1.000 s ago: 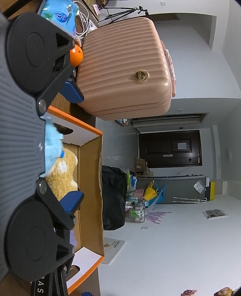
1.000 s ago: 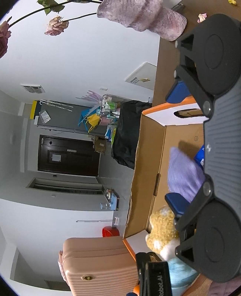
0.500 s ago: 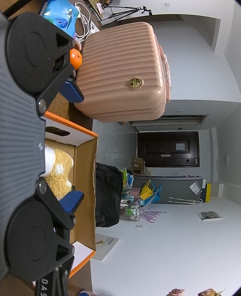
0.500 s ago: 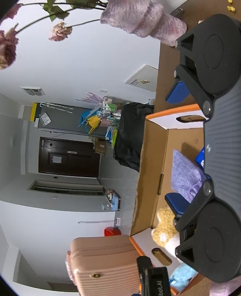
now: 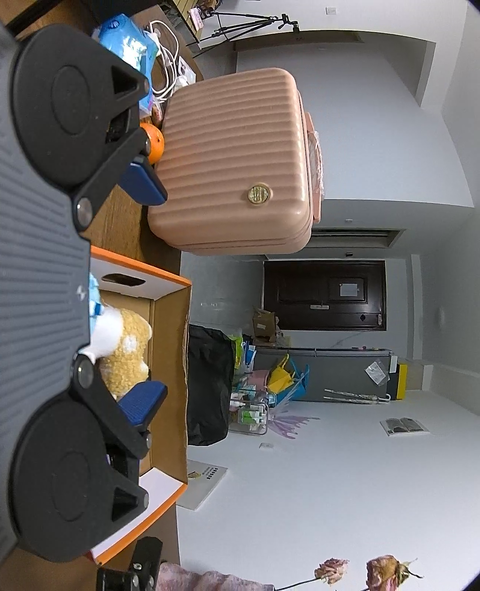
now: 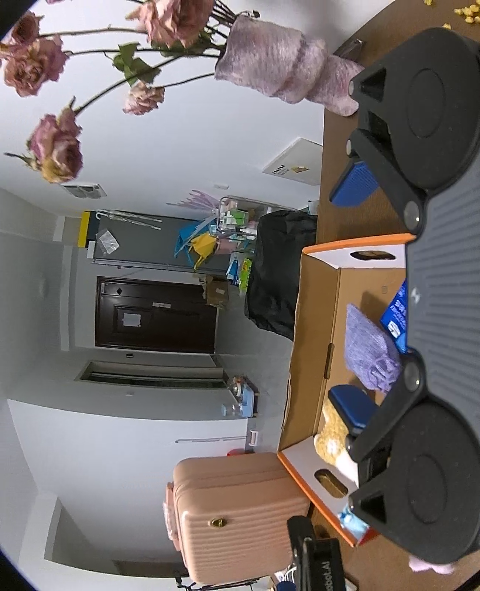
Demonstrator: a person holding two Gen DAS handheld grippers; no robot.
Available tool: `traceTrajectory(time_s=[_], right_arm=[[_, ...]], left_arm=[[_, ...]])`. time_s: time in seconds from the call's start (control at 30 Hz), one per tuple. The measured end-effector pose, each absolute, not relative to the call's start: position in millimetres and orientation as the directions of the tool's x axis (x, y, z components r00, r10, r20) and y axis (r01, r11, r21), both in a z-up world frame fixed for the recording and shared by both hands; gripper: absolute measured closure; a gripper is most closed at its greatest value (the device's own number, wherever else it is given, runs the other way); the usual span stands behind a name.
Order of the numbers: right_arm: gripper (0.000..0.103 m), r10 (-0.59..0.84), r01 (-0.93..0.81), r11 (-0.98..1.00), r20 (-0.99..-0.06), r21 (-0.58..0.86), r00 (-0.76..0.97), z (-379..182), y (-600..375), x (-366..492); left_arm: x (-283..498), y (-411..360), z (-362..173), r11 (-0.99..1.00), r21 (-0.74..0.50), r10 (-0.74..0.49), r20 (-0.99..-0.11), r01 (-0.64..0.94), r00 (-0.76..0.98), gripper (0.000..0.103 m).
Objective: Organize soft objects
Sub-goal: 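Bring both tools back to the remaining soft items on the table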
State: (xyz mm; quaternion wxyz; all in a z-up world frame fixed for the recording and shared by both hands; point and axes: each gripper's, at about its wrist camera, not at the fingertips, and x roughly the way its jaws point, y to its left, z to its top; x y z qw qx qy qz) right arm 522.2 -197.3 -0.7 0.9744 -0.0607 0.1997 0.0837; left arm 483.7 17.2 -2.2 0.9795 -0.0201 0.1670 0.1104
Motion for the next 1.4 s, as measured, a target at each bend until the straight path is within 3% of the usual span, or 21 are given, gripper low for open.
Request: traceTrajectory(time_s=[0.57, 1.4], right_arm=[[0.0, 0.147, -0.196, 0.976, -0.367, -0.099, 0.918, 8.6, -204.2, 436.6], [0.0, 0.16, -0.216, 0.97, -0.381, -0.109, 0.911, -25.6, -200.8, 330.9]], left_arm=[[402.1, 27.3, -4.5, 0.976, 0.006, 0.208, -0.332, -0.218, 0.92, 0.0], [302.3, 28.8, -23.1, 0.987, 0.007, 0.152, -0.357, -0.16, 0.922, 0.0]])
